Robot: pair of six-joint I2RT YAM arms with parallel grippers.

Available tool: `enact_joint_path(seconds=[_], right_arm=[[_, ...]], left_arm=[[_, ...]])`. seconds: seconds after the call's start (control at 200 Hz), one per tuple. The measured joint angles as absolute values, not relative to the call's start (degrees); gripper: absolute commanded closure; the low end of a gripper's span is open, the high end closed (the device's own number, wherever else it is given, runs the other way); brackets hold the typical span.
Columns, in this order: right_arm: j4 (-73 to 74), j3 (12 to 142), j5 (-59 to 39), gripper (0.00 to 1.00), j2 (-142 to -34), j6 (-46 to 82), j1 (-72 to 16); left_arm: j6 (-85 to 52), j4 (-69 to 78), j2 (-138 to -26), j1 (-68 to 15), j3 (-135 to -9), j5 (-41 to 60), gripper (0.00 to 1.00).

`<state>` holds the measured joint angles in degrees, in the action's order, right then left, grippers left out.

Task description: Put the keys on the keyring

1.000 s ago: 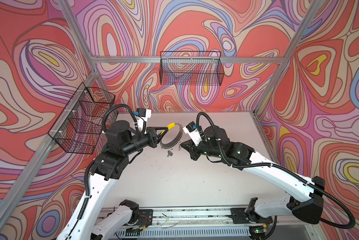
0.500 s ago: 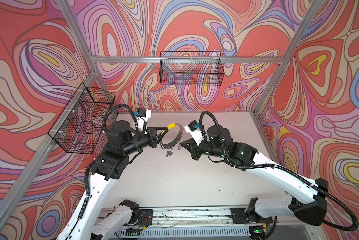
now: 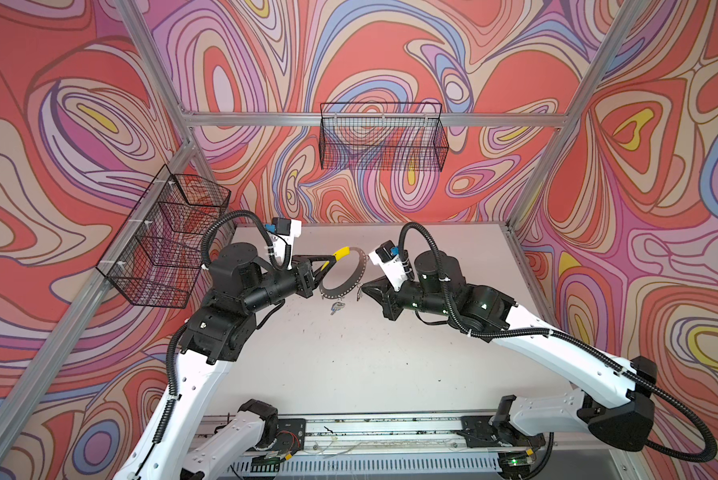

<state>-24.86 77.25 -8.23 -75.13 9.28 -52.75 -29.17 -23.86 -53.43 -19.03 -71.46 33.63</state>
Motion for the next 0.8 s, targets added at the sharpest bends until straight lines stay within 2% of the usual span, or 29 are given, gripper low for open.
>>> enact_joint_path(seconds=[0.796], right_arm=[[-24.32, 75.83, -8.51, 1.00, -74.22, 10.31, -52.03]], left_arm=[[-29.17, -23.81, -52.69, -19.03, -70.72, 34.92, 1.00]])
